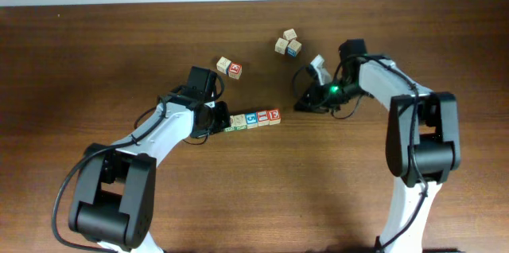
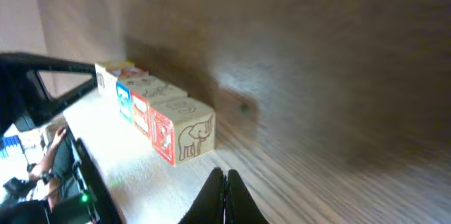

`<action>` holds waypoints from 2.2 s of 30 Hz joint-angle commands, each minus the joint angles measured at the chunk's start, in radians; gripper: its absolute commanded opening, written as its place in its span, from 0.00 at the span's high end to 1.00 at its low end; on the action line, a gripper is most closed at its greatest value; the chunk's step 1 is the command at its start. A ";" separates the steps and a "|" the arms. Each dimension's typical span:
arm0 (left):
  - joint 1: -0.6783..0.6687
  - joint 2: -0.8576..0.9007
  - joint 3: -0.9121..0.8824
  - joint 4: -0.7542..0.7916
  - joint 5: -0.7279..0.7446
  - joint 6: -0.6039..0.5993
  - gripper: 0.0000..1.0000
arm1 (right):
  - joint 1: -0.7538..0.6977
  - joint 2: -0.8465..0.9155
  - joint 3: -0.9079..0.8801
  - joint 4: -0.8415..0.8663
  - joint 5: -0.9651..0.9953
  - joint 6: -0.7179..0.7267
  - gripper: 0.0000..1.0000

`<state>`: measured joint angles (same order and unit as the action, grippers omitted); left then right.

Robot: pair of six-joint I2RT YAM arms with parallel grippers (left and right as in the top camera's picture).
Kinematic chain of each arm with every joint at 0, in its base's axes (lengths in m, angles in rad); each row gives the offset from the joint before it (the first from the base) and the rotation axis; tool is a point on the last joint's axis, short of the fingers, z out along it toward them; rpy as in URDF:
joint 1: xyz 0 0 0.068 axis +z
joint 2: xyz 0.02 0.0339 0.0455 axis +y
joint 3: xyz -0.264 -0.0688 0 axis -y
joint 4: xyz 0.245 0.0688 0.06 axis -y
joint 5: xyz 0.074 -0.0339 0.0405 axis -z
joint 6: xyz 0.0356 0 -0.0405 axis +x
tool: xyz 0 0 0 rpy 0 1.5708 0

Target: Rotate 5 blocks

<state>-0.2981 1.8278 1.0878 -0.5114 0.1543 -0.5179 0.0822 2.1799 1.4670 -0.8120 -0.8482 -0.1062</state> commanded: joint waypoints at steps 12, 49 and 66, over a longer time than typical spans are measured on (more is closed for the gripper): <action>-0.001 0.013 -0.008 0.003 0.018 -0.008 1.00 | 0.047 0.057 -0.037 0.077 -0.114 -0.021 0.96; 0.000 0.013 -0.008 0.007 0.034 -0.008 1.00 | 0.101 0.034 -0.008 0.031 -0.196 -0.017 0.96; 0.000 0.013 -0.008 0.010 0.037 -0.008 1.00 | 0.142 0.013 0.067 -0.016 -0.196 -0.009 0.96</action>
<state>-0.2867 1.8278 1.0859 -0.5125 0.1291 -0.5179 0.1699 2.2303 1.5146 -0.8230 -0.9821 -0.1085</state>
